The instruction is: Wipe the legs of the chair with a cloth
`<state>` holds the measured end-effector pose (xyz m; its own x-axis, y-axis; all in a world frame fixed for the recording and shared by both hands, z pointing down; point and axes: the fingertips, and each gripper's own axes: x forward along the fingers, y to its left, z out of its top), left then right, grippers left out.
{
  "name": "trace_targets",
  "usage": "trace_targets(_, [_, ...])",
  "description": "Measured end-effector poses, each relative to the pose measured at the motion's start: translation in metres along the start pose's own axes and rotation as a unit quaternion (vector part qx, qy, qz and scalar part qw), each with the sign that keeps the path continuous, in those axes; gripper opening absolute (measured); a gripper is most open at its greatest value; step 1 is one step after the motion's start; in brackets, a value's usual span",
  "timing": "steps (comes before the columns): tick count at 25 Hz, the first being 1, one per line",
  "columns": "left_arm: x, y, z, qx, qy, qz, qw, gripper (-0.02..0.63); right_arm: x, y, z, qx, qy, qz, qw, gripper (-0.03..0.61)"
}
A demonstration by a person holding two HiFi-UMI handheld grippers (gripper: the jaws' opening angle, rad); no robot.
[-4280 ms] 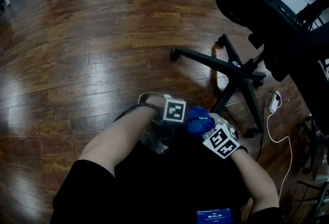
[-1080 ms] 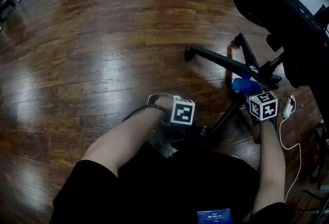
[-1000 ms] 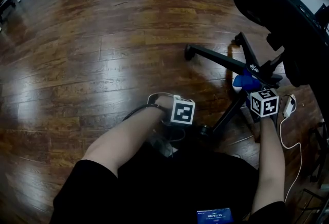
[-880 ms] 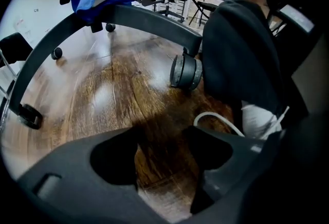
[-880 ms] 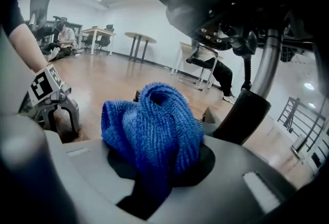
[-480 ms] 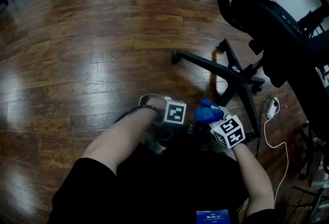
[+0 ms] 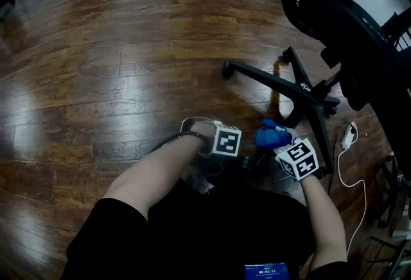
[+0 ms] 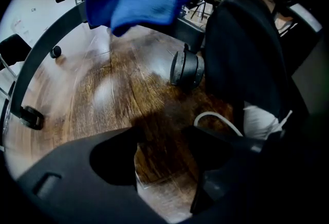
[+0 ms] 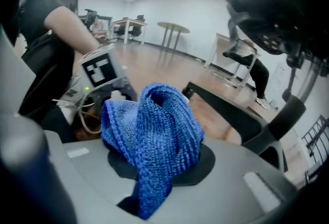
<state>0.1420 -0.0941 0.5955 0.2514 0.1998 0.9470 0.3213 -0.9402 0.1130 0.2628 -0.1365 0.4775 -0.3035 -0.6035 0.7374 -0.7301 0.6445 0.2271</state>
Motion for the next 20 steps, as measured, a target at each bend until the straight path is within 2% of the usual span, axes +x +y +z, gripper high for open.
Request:
trace_targets(5, [0.000, -0.001, 0.002, 0.004, -0.016, -0.007, 0.9998, 0.318, -0.005, -0.115, 0.009, 0.061, -0.025, -0.099, 0.993, 0.091])
trace_targets(7, [-0.001, 0.000, 0.002, 0.007, -0.017, -0.006, 0.9998, 0.316, -0.007, -0.142, 0.012, 0.073, -0.025, -0.128, 0.989, 0.091])
trace_targets(10, [-0.002, 0.001, -0.001, 0.004, -0.011, -0.001, 0.9999, 0.316, -0.006, -0.155, 0.017, 0.079, -0.032, -0.153, 0.984, 0.091])
trace_targets(13, [-0.001, 0.001, -0.001, 0.003, -0.008, -0.002, 1.0000, 0.316, -0.008, -0.140, 0.013, 0.082, -0.038, -0.157, 0.983, 0.089])
trace_targets(15, [-0.002, 0.001, -0.001, 0.005, -0.004, 0.000, 1.0000, 0.316, -0.007, -0.111, 0.011, 0.072, -0.032, -0.135, 0.988, 0.089])
trace_targets(20, [-0.001, 0.000, -0.004, 0.003, 0.006, -0.003, 1.0000, 0.318, 0.000, 0.012, 0.003, -0.009, 0.006, -0.018, 1.000, 0.091])
